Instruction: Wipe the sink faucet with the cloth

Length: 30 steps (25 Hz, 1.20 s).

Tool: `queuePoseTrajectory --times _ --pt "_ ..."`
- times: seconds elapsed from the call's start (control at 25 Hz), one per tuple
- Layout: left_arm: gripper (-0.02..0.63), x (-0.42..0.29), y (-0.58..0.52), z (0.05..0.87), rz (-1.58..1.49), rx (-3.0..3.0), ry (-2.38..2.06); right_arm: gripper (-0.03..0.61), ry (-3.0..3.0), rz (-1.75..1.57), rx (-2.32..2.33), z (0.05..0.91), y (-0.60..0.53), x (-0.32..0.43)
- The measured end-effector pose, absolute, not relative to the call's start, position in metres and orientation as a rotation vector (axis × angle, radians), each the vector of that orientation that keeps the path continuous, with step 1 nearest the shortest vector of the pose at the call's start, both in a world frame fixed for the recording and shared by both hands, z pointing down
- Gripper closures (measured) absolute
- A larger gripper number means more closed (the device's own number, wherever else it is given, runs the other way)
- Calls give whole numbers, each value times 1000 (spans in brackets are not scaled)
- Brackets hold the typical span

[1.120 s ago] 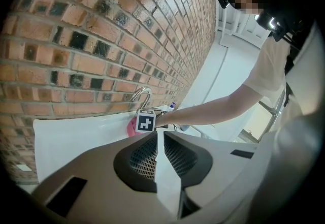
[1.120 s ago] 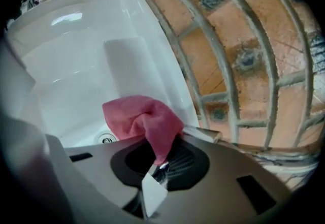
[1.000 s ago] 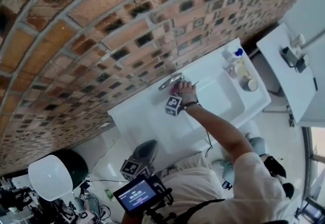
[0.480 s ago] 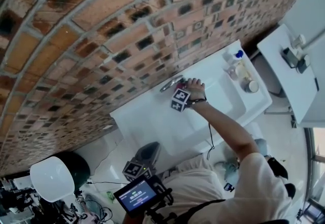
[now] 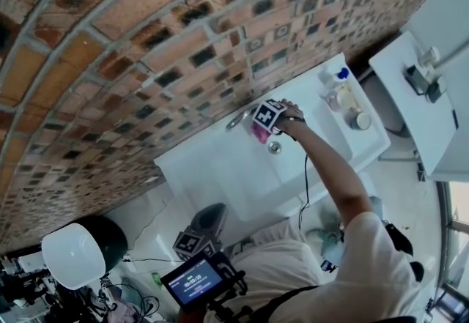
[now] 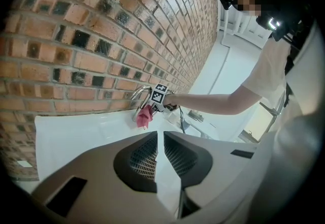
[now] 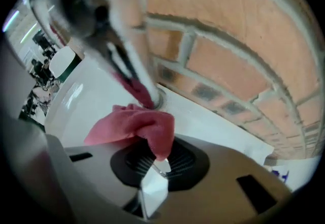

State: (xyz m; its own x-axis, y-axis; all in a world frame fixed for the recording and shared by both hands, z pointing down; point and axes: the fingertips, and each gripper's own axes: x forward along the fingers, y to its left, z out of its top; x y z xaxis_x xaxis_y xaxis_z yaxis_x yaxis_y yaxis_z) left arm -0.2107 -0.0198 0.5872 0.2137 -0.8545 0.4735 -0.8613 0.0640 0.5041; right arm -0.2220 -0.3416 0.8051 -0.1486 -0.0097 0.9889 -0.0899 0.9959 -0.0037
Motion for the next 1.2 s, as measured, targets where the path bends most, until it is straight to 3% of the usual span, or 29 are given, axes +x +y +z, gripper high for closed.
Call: queuePoseTrajectory --times 0.84,1.2 --pt "578 -206 -30 595 56 1737 -1574 523 -1668 921 292 879 -396 -183" --pt "578 -205 -29 594 36 1713 -1596 517 -1803 720 528 857 -420 -125"
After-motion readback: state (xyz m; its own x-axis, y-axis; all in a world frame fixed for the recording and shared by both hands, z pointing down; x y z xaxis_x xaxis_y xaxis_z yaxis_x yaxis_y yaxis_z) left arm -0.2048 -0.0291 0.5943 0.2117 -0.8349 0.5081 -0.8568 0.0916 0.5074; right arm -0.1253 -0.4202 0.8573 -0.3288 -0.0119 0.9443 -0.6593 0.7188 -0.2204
